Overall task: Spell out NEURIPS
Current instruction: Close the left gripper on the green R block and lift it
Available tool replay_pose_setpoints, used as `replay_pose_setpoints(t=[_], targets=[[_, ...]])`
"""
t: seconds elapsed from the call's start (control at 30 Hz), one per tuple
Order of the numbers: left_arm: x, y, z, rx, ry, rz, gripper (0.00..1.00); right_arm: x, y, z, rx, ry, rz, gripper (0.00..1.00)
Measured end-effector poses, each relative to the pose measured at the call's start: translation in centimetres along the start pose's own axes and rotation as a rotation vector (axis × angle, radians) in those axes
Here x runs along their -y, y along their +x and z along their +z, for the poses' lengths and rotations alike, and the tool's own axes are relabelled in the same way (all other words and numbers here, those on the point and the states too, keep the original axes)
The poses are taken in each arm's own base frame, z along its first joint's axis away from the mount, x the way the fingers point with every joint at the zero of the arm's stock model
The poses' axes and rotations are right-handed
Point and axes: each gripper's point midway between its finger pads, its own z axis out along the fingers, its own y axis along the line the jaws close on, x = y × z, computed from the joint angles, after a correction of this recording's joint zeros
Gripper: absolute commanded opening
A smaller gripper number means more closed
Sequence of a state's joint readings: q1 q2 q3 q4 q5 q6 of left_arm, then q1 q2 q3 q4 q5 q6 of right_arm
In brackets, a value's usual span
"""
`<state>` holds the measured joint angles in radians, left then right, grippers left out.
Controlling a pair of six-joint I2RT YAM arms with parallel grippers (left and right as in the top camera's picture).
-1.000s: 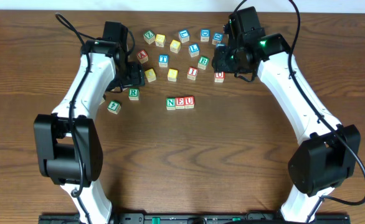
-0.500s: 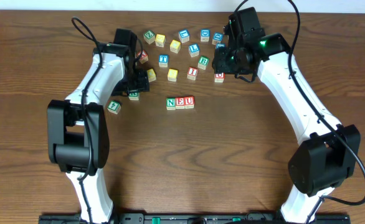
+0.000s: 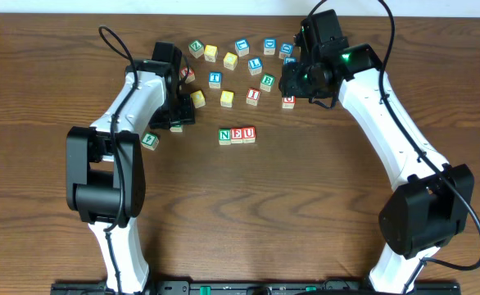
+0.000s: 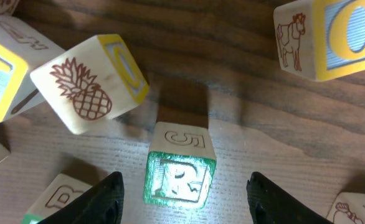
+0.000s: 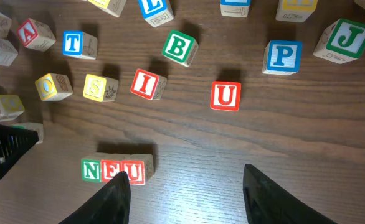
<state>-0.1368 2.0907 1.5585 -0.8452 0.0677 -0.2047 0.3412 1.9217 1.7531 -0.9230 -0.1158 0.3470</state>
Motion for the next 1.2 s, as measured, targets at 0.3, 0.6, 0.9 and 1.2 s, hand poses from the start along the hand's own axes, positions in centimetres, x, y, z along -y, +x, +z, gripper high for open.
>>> replay_pose_setpoints(t=[0.3,0.6,0.9,1.2], targets=[[-0.2,0.6,1.2,-0.005,0.0,0.0,0.6,0.0,0.0,0.0,-0.001,0.001,-0.008,0.53],[0.0,0.1,1.2,0.017,0.007,0.0,0.41,0.0,0.0,0.0,-0.001,0.001,-0.017,0.56],[0.0,0.1,1.2,0.016,0.006,0.0,0.32,0.0,0.0,0.0,-0.001,0.001,-0.019,0.57],[0.0,0.1,1.2,0.015,0.006,0.0,0.31,0.0,0.0,0.0,-0.001,0.001,-0.019,0.58]])
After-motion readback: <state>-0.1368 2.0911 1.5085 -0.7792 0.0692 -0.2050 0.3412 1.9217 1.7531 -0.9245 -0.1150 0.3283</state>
